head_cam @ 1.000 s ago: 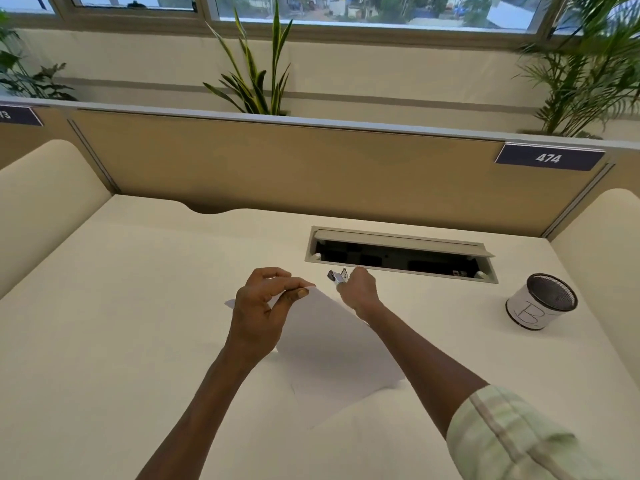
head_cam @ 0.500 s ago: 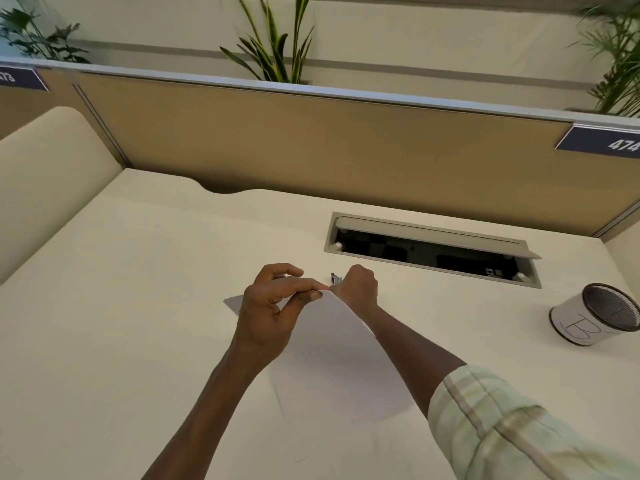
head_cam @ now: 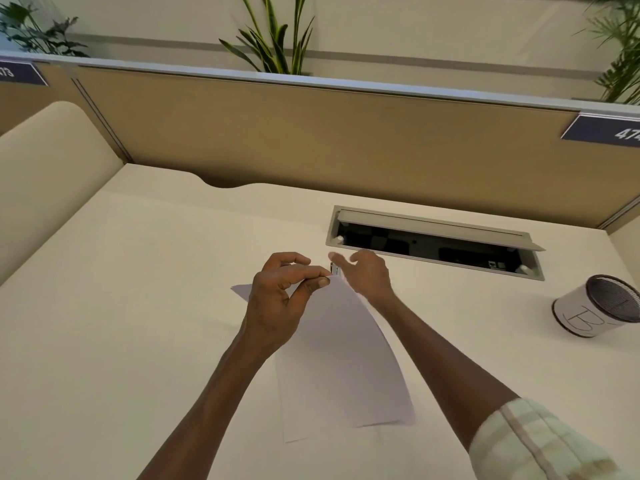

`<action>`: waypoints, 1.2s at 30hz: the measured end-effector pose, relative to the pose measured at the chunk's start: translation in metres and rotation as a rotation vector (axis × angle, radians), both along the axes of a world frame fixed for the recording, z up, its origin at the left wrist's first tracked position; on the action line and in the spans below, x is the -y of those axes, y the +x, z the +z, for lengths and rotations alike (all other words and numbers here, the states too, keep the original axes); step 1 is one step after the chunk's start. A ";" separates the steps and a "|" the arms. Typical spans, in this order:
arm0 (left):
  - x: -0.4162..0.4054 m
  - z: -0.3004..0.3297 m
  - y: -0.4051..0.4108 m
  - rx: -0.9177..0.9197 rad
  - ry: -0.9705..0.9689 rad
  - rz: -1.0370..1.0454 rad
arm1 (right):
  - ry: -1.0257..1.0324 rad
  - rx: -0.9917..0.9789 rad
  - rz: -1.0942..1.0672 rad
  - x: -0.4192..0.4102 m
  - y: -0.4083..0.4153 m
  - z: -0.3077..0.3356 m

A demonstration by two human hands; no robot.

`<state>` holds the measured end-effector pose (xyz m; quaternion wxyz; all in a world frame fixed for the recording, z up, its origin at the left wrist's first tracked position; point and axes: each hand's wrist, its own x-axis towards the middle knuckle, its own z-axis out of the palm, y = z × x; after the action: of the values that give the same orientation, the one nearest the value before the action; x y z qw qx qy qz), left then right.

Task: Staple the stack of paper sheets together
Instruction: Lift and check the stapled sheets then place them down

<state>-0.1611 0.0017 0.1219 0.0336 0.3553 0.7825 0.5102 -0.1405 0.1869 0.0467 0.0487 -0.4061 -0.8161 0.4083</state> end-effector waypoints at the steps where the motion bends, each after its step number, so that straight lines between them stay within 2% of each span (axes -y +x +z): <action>1: -0.001 0.004 0.001 -0.015 -0.015 0.007 | -0.121 -0.105 0.065 -0.002 0.013 0.016; 3: -0.005 0.013 0.005 -0.050 -0.029 0.009 | -0.380 -0.265 0.235 -0.002 0.048 0.048; 4: -0.007 0.017 0.005 -0.069 -0.033 0.010 | -0.443 -0.305 0.327 -0.002 0.064 0.059; 7: -0.011 0.030 0.012 -0.118 -0.014 -0.001 | -0.451 -0.330 0.471 0.007 0.110 0.084; 9: -0.012 0.042 0.020 -0.140 0.008 -0.005 | -0.368 -0.321 0.482 0.014 0.128 0.095; 13: -0.015 0.074 0.040 -0.112 0.086 0.019 | -0.074 -0.446 0.349 0.034 0.148 0.118; 15: -0.012 0.094 0.055 -0.087 0.113 0.008 | 0.000 -0.542 0.280 0.040 0.162 0.134; 20: 0.002 0.133 0.075 -0.170 0.142 0.049 | -0.005 -0.692 0.189 0.046 0.189 0.174; 23: 0.020 0.146 0.080 -0.260 0.250 0.272 | -0.083 -0.781 0.105 0.045 0.204 0.198; 25: 0.032 0.149 0.087 -0.118 0.360 0.406 | -0.155 -0.853 0.074 0.043 0.217 0.213; 27: 0.038 0.146 0.094 0.101 0.425 0.409 | -0.234 -0.908 0.057 0.042 0.228 0.225; 31: 0.040 0.139 0.102 0.442 0.486 0.111 | -0.336 -1.015 0.024 0.041 0.244 0.244; 33: 0.040 0.140 0.110 0.492 0.524 -0.017 | -0.345 -1.034 0.003 0.042 0.251 0.249; 36: 0.040 0.144 0.119 0.463 0.574 -0.056 | -0.315 -1.037 -0.005 0.044 0.254 0.254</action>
<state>-0.0424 -0.0383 0.2659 0.1224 0.2468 0.5691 0.7747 0.1137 0.1431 0.3004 0.3845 -0.1555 -0.6129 0.6725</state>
